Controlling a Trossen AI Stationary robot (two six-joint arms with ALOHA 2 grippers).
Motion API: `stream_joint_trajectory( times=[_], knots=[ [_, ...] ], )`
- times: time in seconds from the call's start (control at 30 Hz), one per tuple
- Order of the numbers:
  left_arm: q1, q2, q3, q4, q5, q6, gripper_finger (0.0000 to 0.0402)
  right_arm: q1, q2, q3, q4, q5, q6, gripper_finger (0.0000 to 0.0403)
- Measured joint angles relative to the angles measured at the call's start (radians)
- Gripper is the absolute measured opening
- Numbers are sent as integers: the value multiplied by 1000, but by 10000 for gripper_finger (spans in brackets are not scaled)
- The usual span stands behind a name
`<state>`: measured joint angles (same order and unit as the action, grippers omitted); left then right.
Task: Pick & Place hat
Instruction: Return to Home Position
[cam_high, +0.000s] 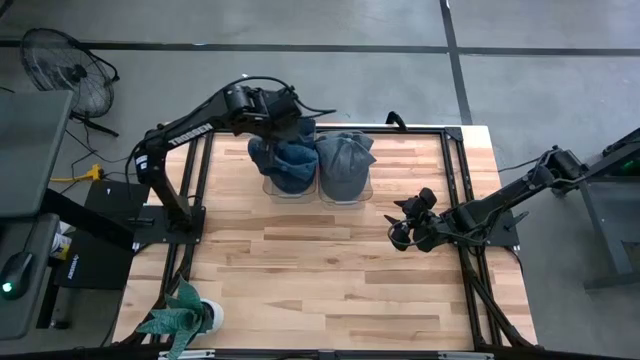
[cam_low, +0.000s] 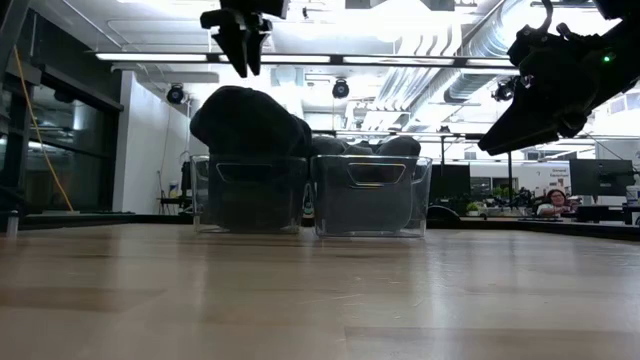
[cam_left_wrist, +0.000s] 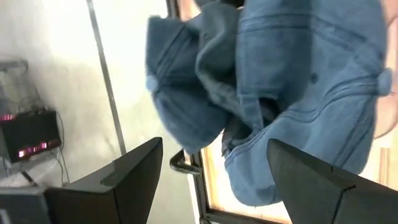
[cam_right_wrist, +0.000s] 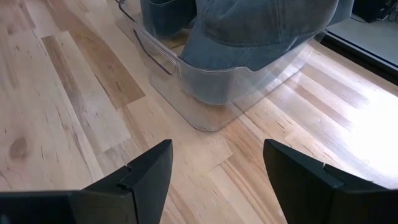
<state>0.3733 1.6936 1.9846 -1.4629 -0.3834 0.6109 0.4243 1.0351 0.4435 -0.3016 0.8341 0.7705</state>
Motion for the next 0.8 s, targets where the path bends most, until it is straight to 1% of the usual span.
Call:
stream_joint_trajectory(
  times=[0.1, 0.23, 0.33, 0.4, 0.47, 0.5, 0.57, 0.63, 0.73, 0.77, 0.8],
  knots=[
    [6, -11, 0, -2, -12, -46, 284, 0, 0, 0, 0, 0, 8, 245],
    [5, -42, 0, -8, 21, -127, 279, 0, 0, 0, 0, 0, 7, 245],
    [7, -79, -4, -6, 114, -178, 253, 4, 0, 0, 0, -3, -8, 245],
    [5, -98, 1, 23, 179, -201, 225, 17, -2, 0, -9, 1, -17, 245],
    [10, -136, -13, 31, 275, -220, 190, 38, -6, 0, -27, 24, -19, 245],
    [17, -158, -28, 38, 307, -223, 170, 50, -10, 0, -40, 41, -16, 245],
    [16, -211, -73, 109, 348, -223, 129, 78, -22, 0, -71, 76, 4, 245],
    [16, -283, -153, 148, 381, -222, 86, 103, -40, 0, -95, 98, 25, 245],
    [12, -403, -300, 272, 429, -210, 20, 138, -72, 0, -113, 113, 38, 245],
    [12, -447, -354, 300, 449, -207, 11, 147, -85, 0, -113, 119, 36, 245],
    [12, -491, -413, 345, 464, -212, 10, 155, -99, 0, -116, 121, 33, 245]
  ],
)
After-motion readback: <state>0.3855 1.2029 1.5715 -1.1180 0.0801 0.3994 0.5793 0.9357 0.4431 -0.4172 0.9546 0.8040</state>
